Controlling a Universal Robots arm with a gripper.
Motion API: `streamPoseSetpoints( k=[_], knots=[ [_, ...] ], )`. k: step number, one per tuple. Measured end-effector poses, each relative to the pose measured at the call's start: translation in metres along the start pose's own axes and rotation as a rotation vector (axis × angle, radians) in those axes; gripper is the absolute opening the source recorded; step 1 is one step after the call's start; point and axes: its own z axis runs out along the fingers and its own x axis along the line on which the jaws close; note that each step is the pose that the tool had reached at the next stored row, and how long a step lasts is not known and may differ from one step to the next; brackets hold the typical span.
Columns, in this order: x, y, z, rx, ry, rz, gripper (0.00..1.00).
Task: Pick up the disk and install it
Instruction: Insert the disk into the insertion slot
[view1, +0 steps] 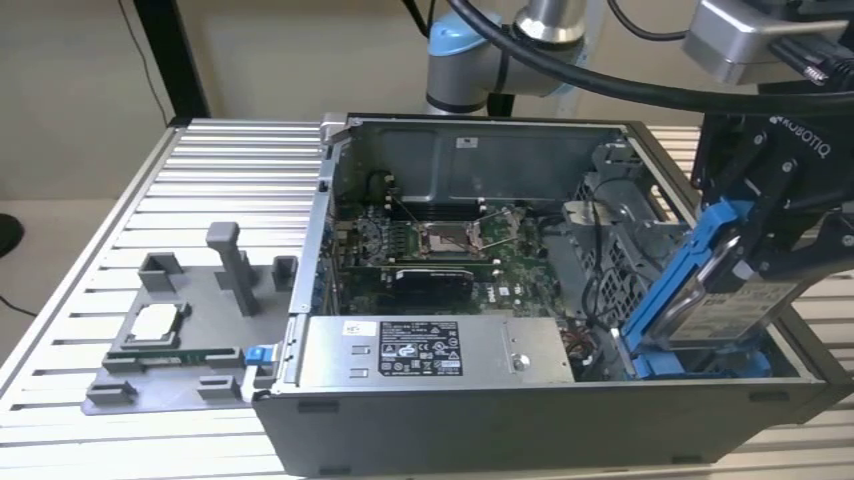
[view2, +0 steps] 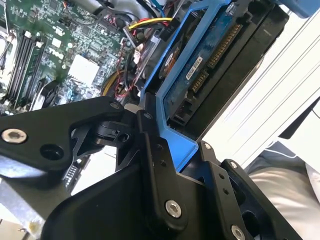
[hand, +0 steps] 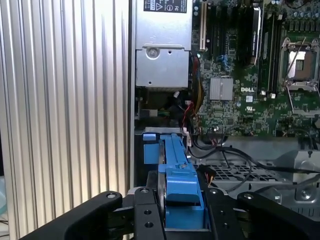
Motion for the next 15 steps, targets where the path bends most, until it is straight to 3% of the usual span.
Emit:
streamPoseSetpoints(
  k=[15],
  knots=[
    [0.0002, 0.0006, 0.0132, -0.0002, -0.0153, -0.001, 0.0]
  ],
)
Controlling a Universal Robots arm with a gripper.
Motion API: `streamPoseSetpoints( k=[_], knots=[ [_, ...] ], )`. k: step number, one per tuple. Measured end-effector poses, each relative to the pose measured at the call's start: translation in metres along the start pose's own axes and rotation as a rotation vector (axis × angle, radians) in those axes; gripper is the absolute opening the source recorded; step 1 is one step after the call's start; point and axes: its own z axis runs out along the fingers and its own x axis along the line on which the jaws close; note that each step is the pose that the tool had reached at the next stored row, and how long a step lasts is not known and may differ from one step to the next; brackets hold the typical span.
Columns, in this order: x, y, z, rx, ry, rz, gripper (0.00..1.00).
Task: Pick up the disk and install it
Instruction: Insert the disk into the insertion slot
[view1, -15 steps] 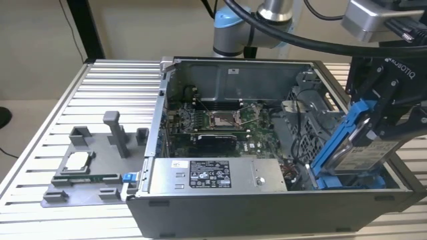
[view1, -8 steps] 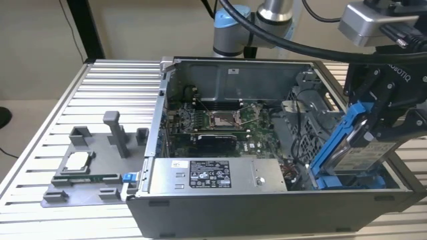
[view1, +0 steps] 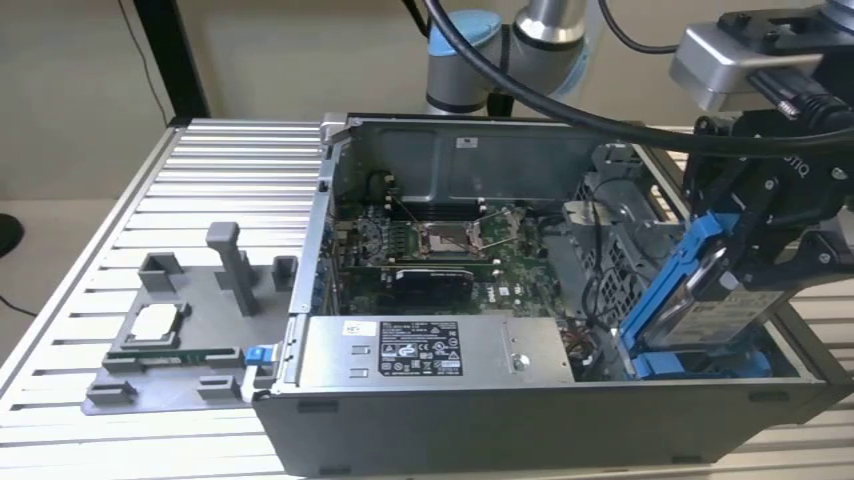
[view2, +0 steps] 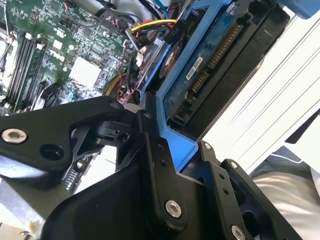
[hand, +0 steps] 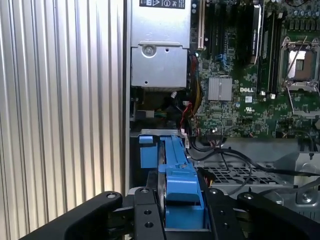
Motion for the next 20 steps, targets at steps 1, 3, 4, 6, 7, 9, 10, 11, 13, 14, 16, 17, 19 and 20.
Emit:
streamPoseSetpoints(
  k=[1, 3, 4, 6, 7, 9, 10, 11, 13, 14, 16, 17, 19, 20],
  knots=[
    [0.0001, 0.0, 0.0013, 0.0, -0.001, 0.0, 0.0],
    [0.0002, 0.0, 0.0038, 0.0, -0.0024, -0.001, 0.0],
    [0.0002, 0.0001, 0.005, 0.0, -0.003, -0.001, 0.0],
    [0.0003, 0.0001, 0.0064, 0.0001, -0.004, -0.001, 0.0],
    [0.0003, 0.0, 0.0065, 0.0001, -0.0041, -0.001, 0.0],
    [0.0003, 0.0, 0.0065, 0.0002, -0.0042, -0.001, 0.0],
    [0.0003, 0.0, 0.0065, 0.0003, -0.0042, -0.001, 0.0],
    [0.0003, 0.0, 0.0065, 0.0003, -0.0042, -0.001, 0.0],
    [0.0003, 0.0001, 0.0065, 0.0002, -0.0042, -0.001, 1.0],
    [0.0003, 0.0, 0.0065, 0.0003, -0.0043, -0.001, 1.0],
    [0.0003, 0.0, 0.0065, 0.0004, -0.0042, -0.001, 1.0],
    [0.0003, 0.0001, 0.0065, 0.0004, -0.0042, -0.001, 1.0],
    [0.0003, 0.0, 0.0065, 0.0004, -0.0042, -0.001, 1.0],
    [0.0003, 0.0, 0.0065, 0.0004, -0.0042, -0.001, 1.0]
  ],
)
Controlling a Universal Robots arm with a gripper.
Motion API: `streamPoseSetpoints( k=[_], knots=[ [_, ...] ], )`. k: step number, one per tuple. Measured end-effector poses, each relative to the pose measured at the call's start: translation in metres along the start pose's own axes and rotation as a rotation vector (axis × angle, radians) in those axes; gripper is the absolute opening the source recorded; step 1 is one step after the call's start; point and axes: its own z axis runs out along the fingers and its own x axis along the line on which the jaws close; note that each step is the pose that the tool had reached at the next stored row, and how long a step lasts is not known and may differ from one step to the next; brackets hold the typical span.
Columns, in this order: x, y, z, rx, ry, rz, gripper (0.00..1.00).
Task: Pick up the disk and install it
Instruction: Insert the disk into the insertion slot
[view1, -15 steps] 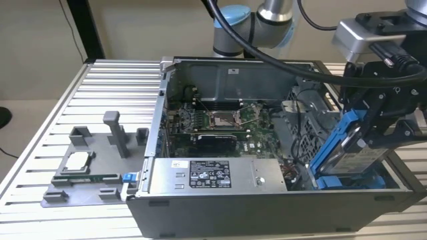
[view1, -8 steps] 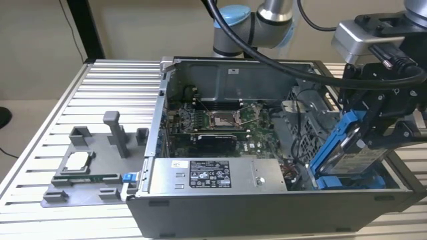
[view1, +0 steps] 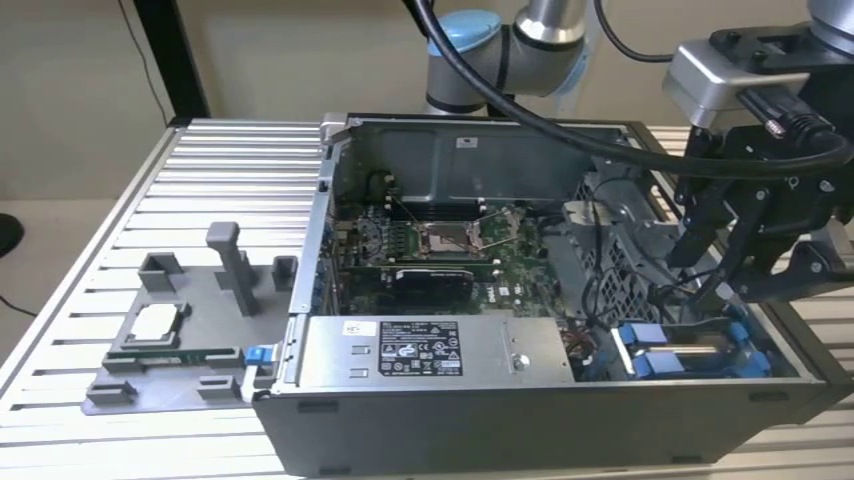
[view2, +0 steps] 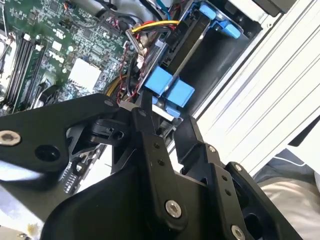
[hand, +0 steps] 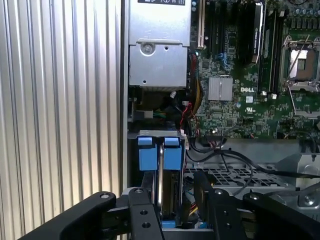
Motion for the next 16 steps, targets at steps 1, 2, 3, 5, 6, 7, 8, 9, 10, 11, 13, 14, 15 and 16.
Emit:
streamPoseSetpoints(
  k=[1, 2, 3, 5, 6, 7, 8, 9, 10, 11, 13, 14, 15, 16],
  knots=[
    [0.0, 0.0, 0.0, 0.0, 0.0, 0.0, 1.0],
    [0.0, -0.0001, 0.0, 0.0001, -0.0002, 0.0, 1.0],
    [0.0, -0.0004, 0.0001, 0.0001, -0.0008, 0.0, 1.0],
    [-0.0001, -0.0022, 0.0014, 0.0001, -0.0026, 0.0, 1.0],
    [-0.0002, -0.0037, 0.0024, 0.0001, -0.0037, 0.0, 1.0],
    [-0.0003, -0.0055, 0.0034, 0.0001, -0.0047, 0.0, 1.0],
    [-0.0003, -0.0066, 0.0045, 0.0001, -0.0054, 0.0, 1.0],
    [-0.0006, -0.0069, 0.0051, 0.0001, -0.0054, 0.0, 1.0],
    [-0.0006, -0.0069, 0.0052, 0.0001, -0.0054, 0.0, 1.0],
    [-0.0006, -0.0069, 0.0052, 0.0001, -0.0054, 0.0, 1.0],
    [-0.0006, -0.0069, 0.0052, 0.0001, -0.0052, 0.0, 1.0],
    [-0.0007, -0.0069, 0.0053, 0.0001, -0.0054, 0.0, 1.0],
    [-0.0008, -0.0069, 0.0054, 0.0001, -0.0054, 0.0, 1.0],
    [-0.0008, -0.007, 0.0054, 0.0001, -0.0054, 0.0, 1.0]
  ],
)
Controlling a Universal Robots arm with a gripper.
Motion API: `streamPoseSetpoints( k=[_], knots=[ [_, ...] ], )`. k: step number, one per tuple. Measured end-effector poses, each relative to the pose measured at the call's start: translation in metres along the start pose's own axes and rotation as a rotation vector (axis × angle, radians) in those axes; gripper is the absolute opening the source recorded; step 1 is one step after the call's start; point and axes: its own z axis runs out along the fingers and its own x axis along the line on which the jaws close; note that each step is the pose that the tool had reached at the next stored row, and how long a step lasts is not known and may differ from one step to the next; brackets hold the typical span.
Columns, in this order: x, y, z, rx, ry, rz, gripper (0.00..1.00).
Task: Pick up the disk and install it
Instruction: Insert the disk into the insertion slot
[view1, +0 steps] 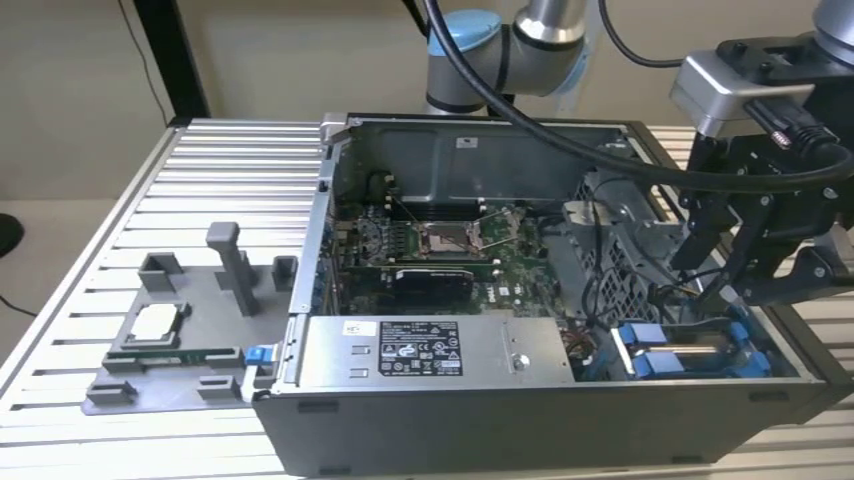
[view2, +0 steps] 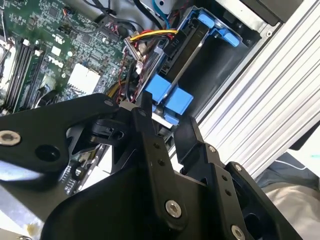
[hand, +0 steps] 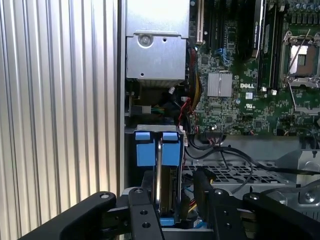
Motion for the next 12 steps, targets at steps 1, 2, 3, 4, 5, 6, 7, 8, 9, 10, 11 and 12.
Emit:
streamPoseSetpoints(
  k=[1, 2, 3, 4, 5, 6, 7, 8, 9, 10, 11, 12],
  knots=[
    [0.0, 0.0, 0.0, 0.0, 0.0001, 0.0, 1.0],
    [0.0, 0.0, 0.0, 0.0, 0.0, 0.0, 1.0],
    [0.0, 0.0, 0.0, 0.0, 0.0, 0.0, 1.0],
    [-0.0001, 0.0, 0.0, 0.0, 0.0, 0.0, 1.0],
    [-0.0001, 0.0, 0.0, 0.0, 0.0, 0.0, 1.0],
    [-0.0001, 0.0, 0.0, 0.0, 0.0, 0.0, 1.0],
    [-0.0001, 0.0, 0.0, 0.0, 0.0002, 0.0, 1.0],
    [-0.0001, 0.0, 0.0002, 0.0009, 0.0, 0.0, 1.0],
    [-0.0002, -0.0001, 0.0005, 0.0018, -0.0001, 0.0, 1.0],
    [-0.0001, -0.0007, 0.0009, 0.0018, -0.0001, 0.0, 1.0],
    [-0.0001, -0.0021, 0.0014, 0.002, 0.0001, 0.0, 1.0],
    [-0.0001, -0.0046, 0.0021, 0.0019, 0.0001, -0.001, 1.0]
  ],
)
